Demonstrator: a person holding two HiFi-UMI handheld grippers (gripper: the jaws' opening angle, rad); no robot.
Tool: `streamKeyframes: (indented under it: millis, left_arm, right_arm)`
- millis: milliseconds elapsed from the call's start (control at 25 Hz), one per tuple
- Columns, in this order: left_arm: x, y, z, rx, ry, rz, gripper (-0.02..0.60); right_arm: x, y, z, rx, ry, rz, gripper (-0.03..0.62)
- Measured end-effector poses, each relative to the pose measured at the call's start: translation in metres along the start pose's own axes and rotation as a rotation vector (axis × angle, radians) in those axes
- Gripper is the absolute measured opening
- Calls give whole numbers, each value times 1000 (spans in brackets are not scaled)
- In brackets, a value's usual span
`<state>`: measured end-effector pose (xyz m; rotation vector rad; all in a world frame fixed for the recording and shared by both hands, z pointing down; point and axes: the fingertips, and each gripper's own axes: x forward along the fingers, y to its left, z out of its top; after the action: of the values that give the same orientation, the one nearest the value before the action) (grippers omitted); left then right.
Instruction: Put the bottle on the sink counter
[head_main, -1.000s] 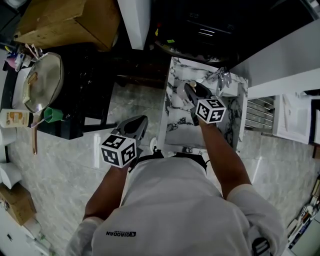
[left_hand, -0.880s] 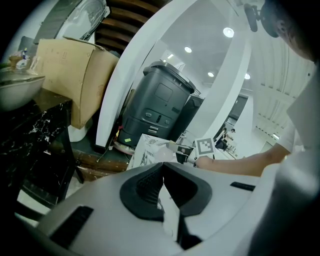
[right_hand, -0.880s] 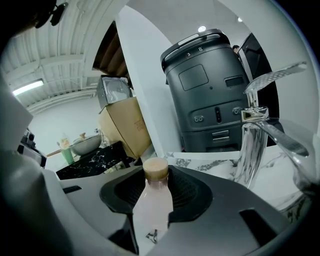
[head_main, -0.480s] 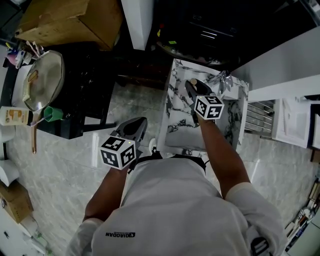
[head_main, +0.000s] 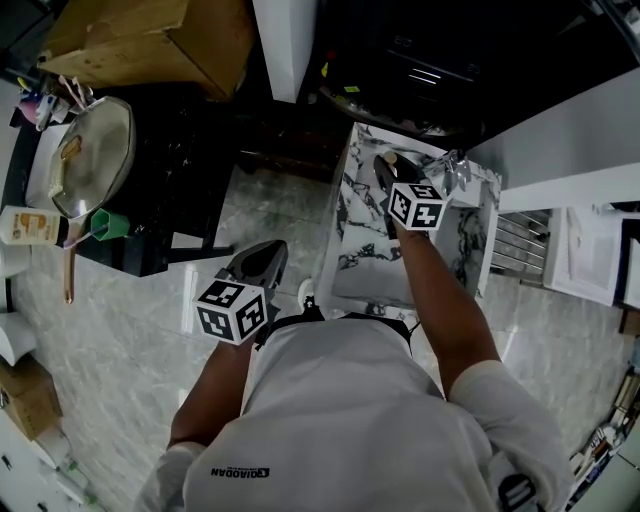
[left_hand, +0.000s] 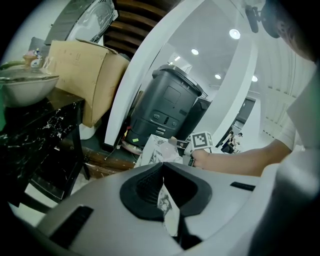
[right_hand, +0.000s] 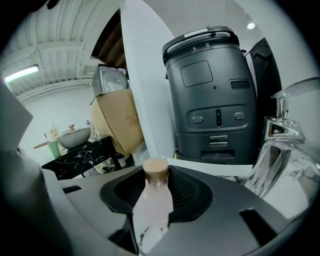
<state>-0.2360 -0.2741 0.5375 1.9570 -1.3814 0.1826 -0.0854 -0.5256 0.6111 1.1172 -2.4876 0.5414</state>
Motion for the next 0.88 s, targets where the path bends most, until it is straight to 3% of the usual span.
streamKeyframes:
  millis: [880]
  left_arm:
    - [-15, 10, -6, -20, -6, 51, 15]
  right_arm:
    - [32, -11, 12, -84, 33, -33, 170]
